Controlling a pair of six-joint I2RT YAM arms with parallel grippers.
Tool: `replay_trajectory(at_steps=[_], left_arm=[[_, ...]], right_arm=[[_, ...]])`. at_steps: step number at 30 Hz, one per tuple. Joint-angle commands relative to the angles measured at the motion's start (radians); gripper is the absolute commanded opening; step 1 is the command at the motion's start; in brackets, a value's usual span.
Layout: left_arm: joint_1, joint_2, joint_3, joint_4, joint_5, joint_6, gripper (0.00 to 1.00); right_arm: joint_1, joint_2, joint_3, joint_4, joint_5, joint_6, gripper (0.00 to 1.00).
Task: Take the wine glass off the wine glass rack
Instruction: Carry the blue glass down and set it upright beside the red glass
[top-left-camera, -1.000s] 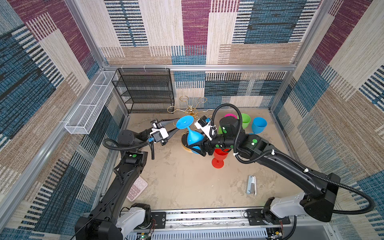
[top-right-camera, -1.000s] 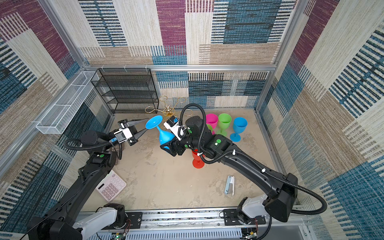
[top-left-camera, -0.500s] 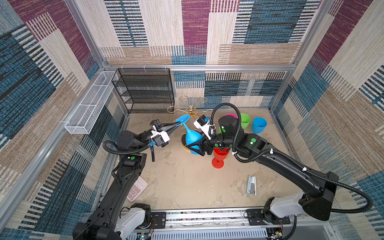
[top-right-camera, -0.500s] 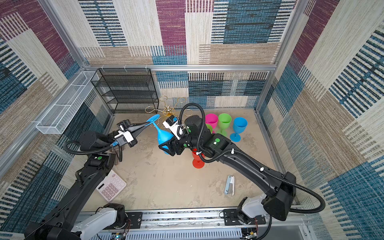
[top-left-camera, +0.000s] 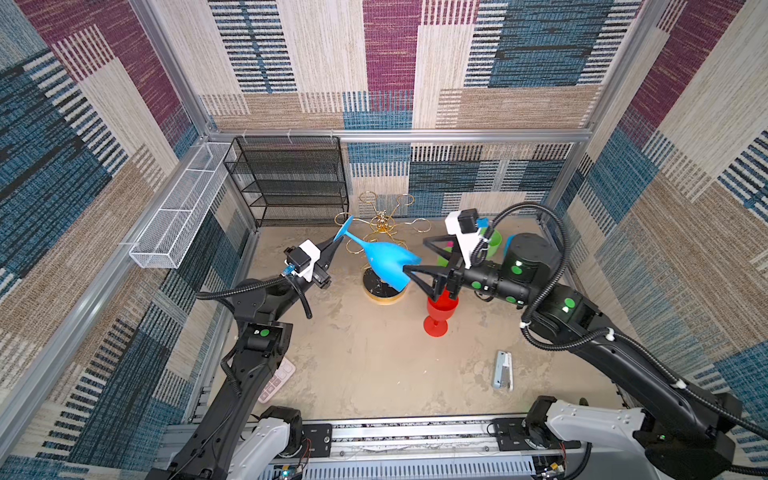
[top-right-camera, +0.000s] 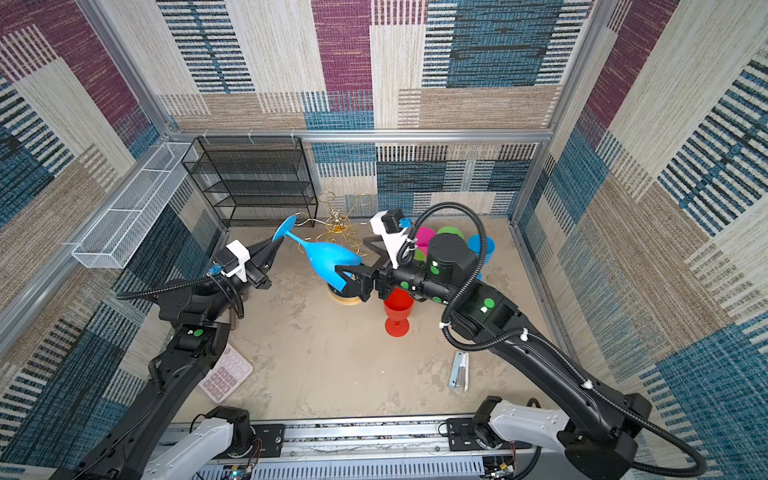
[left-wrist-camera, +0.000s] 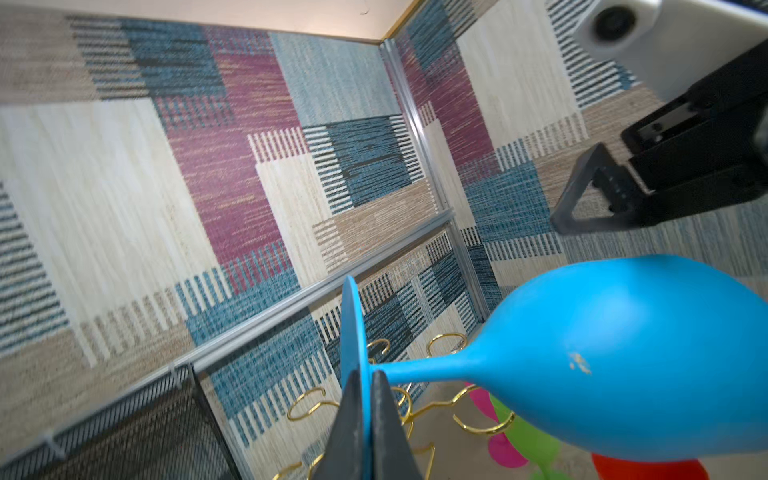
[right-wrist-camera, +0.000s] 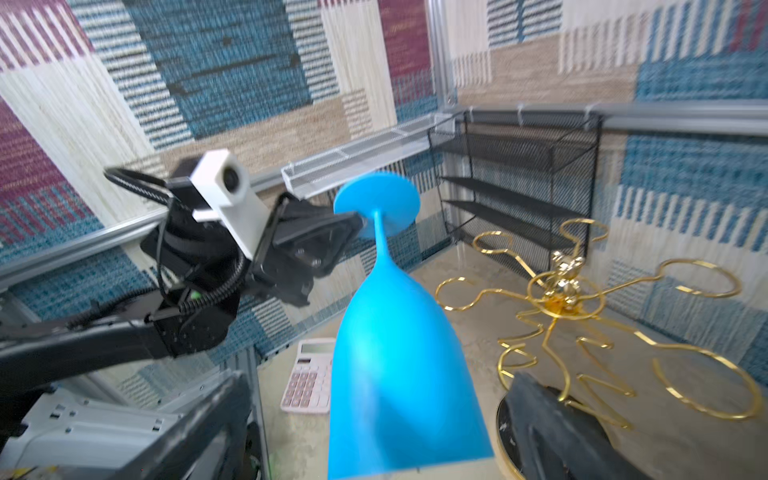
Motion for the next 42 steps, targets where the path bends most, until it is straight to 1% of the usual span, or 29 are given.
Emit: replay_trajectory(at_steps=[1,4,6,8,13,19,23,25,32,34,36,38,39,40,41,42], left_arm=[[0.001,-0.049,-0.067,0.056,-0.201,-0.278,0.00],[0.000,-0.092,-0.101,0.049,-0.213,-0.325,0.00],[0.001,-0.112,-0.109,0.037,-0.213,-0.337,0.00],[0.000,-0.129,-0.116,0.026,-0.211,-0.342,0.00],[0.001,-0.157,-0.129,0.005,-0.180,-0.344,0.00],[0.001,-0.175,-0.149,-0.022,-0.187,-0.326,0.00],[0.001,-0.175,-0.154,-0.017,-0.165,-0.335,0.00],[0.001,-0.173,-0.153,-0.012,-0.155,-0.344,0.00],[0.001,-0.174,-0.164,-0.026,-0.130,-0.360,0.00],[0.000,-0.178,-0.170,-0.031,-0.132,-0.365,0.00],[0.001,-0.183,-0.178,-0.030,-0.135,-0.365,0.00],[0.002,-0.192,-0.186,-0.041,-0.151,-0.355,0.00],[0.002,-0.198,-0.189,-0.049,-0.160,-0.345,0.04],[0.002,-0.205,-0.192,-0.062,-0.173,-0.335,0.13],[0.002,-0.213,-0.194,-0.076,-0.184,-0.321,0.25],[0.002,-0.223,-0.195,-0.082,-0.193,-0.310,0.40]], right_arm=[[-0.025,-0.042,-0.032,0.080,0.027,0.054,0.87],[-0.028,-0.048,-0.051,0.032,0.091,0.049,0.74],[-0.029,-0.036,-0.066,0.013,0.109,0.049,0.70],[-0.027,-0.021,-0.082,0.019,0.092,0.057,0.67],[-0.021,0.025,-0.105,0.081,0.034,0.086,0.64],[-0.014,0.079,-0.103,0.142,-0.024,0.104,0.62],[-0.006,0.111,-0.098,0.166,-0.041,0.115,0.58],[0.001,0.130,-0.093,0.180,-0.053,0.118,0.51],[0.035,0.213,-0.035,0.166,-0.060,0.111,0.11],[0.040,0.220,-0.026,0.155,-0.054,0.107,0.01],[0.040,0.218,-0.024,0.146,-0.036,0.109,0.00],[0.040,0.209,-0.016,0.118,0.011,0.110,0.00],[0.040,0.203,-0.008,0.098,0.035,0.102,0.00],[0.040,0.192,0.005,0.068,0.065,0.086,0.00],[0.040,0.183,0.020,0.034,0.095,0.070,0.00],[0.040,0.171,0.033,0.005,0.119,0.053,0.00]])
